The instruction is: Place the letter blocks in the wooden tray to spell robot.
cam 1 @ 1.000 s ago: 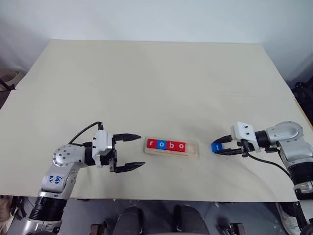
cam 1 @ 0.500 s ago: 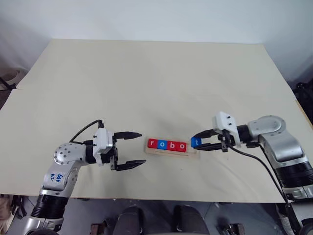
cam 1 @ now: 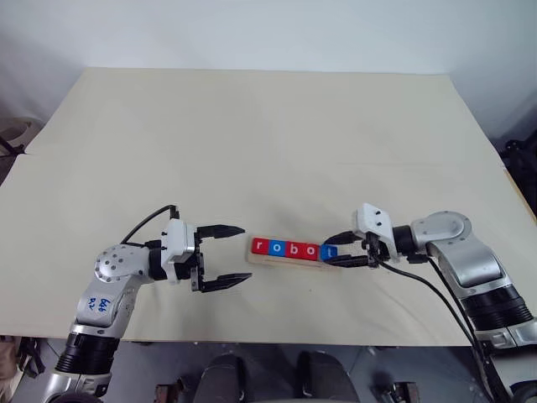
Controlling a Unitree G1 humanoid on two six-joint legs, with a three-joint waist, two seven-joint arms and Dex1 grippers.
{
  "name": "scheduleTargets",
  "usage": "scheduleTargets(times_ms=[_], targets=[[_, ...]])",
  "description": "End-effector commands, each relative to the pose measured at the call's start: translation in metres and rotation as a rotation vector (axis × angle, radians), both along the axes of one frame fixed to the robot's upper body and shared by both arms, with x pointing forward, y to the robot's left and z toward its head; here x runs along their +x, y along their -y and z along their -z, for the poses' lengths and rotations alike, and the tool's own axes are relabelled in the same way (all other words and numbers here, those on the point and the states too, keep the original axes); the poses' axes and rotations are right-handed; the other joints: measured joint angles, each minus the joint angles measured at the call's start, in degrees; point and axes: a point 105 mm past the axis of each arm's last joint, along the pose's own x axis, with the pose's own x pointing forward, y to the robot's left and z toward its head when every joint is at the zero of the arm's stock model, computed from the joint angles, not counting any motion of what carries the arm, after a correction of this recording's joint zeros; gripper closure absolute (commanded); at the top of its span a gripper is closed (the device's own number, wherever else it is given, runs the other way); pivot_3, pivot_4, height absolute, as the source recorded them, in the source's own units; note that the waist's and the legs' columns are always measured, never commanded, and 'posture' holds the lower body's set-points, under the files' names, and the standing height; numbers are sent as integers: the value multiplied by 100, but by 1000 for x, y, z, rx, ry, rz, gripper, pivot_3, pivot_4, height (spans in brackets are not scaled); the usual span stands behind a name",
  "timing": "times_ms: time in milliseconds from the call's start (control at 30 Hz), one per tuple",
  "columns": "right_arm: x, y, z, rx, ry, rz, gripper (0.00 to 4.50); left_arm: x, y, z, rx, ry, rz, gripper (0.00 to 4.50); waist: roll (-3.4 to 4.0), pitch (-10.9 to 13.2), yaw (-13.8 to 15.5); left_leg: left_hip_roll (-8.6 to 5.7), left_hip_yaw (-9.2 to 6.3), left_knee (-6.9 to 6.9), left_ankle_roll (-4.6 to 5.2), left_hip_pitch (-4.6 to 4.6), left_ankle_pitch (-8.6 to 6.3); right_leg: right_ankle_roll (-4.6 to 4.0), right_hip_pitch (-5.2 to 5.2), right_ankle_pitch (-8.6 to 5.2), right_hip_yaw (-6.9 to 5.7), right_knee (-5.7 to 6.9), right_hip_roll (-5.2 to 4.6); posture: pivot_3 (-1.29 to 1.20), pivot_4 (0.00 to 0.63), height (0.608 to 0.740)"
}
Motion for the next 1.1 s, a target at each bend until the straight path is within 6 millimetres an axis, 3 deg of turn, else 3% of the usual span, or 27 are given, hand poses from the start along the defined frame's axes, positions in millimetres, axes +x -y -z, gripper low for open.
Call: scheduleTargets(times_ms=[33,133,233,467,700,900,1100], targets=[[0,-3,-6,21,26,-10,1033,-2,2,-5,-3,33,6,0,0,0,3,0,0,0,0,0,0,0,0,0,0,0,0,0,150,740],[-1,-1,-10,42,29,-9,20,-3,2,-5,-2,32,4,0,0,0,4,0,-1,0,0,0,0,0,0,0,0,0,-1,0,150,740],[-4,4,-18,63,43,-11,20,-3,1,-5,-1,31,3,0,0,0,3,0,-1,0,0,0,0,0,0,0,0,0,0,0,150,740],[-18,38,-32,143,65,84,20,-1,-5,-3,3,23,-25,0,0,0,21,-1,-3,-1,1,-2,-1,0,2,0,-2,-4,-2,0,150,740],[-40,64,-30,200,137,205,20,3,-34,-3,19,-9,-131,0,-1,0,14,0,-3,-4,1,0,-1,0,2,0,-1,-3,0,0,150,740],[-73,55,-23,254,197,153,20,10,-59,-11,43,20,-214,0,-2,1,17,1,-12,-8,0,3,-2,0,3,0,-2,-2,2,0,150,740],[-79,48,-20,305,210,101,20,10,-63,-8,69,27,-199,0,-2,1,11,0,-11,-8,2,4,-4,0,4,0,0,-2,2,0,150,740]])
